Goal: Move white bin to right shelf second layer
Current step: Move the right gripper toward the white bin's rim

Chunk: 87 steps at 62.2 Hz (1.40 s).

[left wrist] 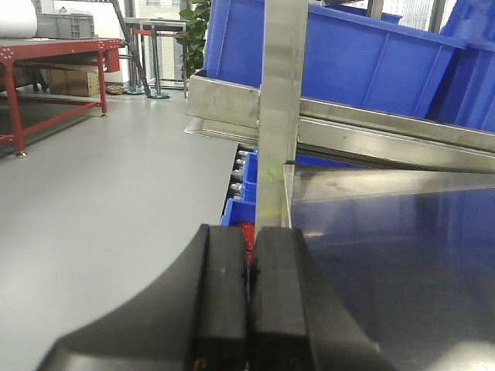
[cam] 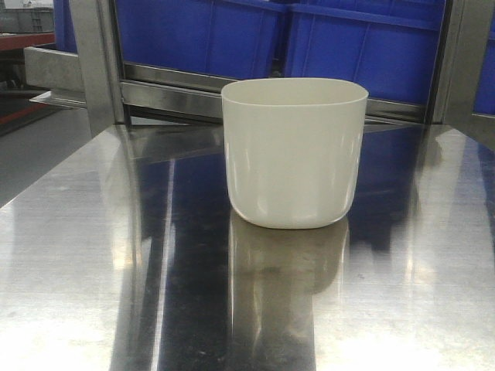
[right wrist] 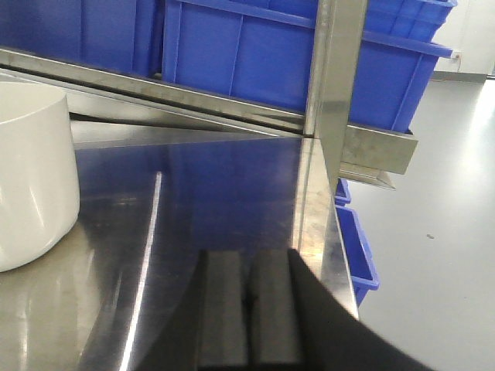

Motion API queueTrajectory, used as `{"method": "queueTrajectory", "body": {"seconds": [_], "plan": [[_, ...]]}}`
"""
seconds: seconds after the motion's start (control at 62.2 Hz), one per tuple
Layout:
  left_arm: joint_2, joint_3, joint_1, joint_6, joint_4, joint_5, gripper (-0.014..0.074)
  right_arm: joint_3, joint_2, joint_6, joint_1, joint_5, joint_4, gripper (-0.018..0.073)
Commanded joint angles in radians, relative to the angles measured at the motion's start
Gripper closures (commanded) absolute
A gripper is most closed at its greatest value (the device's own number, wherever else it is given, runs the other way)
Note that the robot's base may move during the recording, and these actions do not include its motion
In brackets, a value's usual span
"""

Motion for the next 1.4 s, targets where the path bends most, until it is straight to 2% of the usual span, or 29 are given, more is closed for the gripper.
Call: {"method": "queueTrajectory", "body": {"seconds": [0.0, 0.45, 0.724, 0.901, 0.997, 1.094, 1.222, 1.287, 1.383], "plan": [[-0.015, 0.027, -0.005, -0.005, -0.005, -0.083, 0.0512, 0.000, -0.018, -0.009, -0.003, -0.087, -0.011, 0.0511], [-0.015, 0.027, -0.005, -0.005, -0.005, -0.083, 0.0512, -0.033, -0.018, -0.009, -0.002, -0.071, -0.011, 0.0511], [-0.015, 0.027, -0.005, -0.005, -0.005, -0.083, 0.0512, -0.232, 0.054, -0.017, -0.002, 0.245, -0.020, 0.0511], [-0.015, 0.027, -0.005, -0.005, -0.005, -0.083, 0.0512, -0.342, 0.187, -0.155, -0.002, 0.370, -0.020, 0.0511], [-0.015, 0.027, -0.005, -0.005, -0.005, -0.083, 0.0512, -0.389, 0.280, -0.195, -0.002, 0.371, -0.020, 0.0511], [-0.015, 0.027, -0.005, -0.005, -0.005, -0.083, 0.0512, -0.409, 0.376, -0.186, 0.001, 0.272, -0.020, 0.0511], [-0.015, 0.027, -0.005, -0.005, -0.005, -0.083, 0.0512, -0.431, 0.496, -0.047, 0.002, 0.207, -0.055, 0.0511], [-0.015, 0.027, -0.005, -0.005, -0.005, -0.083, 0.0512, -0.446, 0.557, 0.092, 0.006, 0.207, -0.110, 0.0511], [-0.015, 0.027, -0.005, -0.005, -0.005, -0.083, 0.0512, -0.480, 0.662, 0.381, 0.031, 0.232, -0.235, 0.0511]]}}
